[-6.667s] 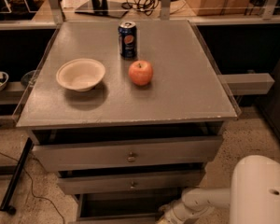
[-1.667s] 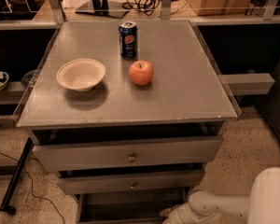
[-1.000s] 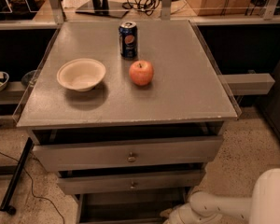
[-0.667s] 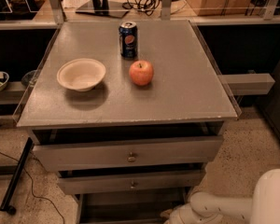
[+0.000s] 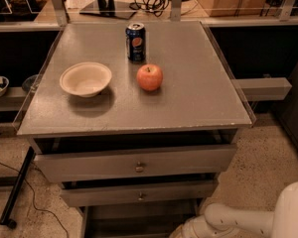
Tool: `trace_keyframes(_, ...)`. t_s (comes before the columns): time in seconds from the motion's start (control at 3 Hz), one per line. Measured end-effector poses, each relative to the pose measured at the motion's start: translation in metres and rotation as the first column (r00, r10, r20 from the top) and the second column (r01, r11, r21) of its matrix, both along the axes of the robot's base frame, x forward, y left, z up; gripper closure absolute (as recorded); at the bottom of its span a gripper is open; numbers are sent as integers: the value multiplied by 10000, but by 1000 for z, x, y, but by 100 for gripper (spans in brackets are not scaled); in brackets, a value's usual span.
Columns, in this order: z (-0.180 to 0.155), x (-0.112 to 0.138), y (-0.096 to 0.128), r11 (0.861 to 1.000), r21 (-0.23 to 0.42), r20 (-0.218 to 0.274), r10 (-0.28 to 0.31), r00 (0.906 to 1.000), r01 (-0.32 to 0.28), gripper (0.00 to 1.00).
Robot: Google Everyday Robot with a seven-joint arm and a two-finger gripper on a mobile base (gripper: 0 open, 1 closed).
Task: Open bottom drawer
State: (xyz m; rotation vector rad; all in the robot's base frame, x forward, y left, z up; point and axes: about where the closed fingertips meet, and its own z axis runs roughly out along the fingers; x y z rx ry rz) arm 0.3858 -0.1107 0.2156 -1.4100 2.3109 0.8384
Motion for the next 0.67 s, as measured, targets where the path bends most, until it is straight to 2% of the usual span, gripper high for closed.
trace_keyframes(0.33, 0, 0, 0, 10000, 0, -1, 1, 10000, -1, 100)
trace_keyframes(0.67, 0, 0, 0, 10000, 1, -1, 1, 10000, -1, 73)
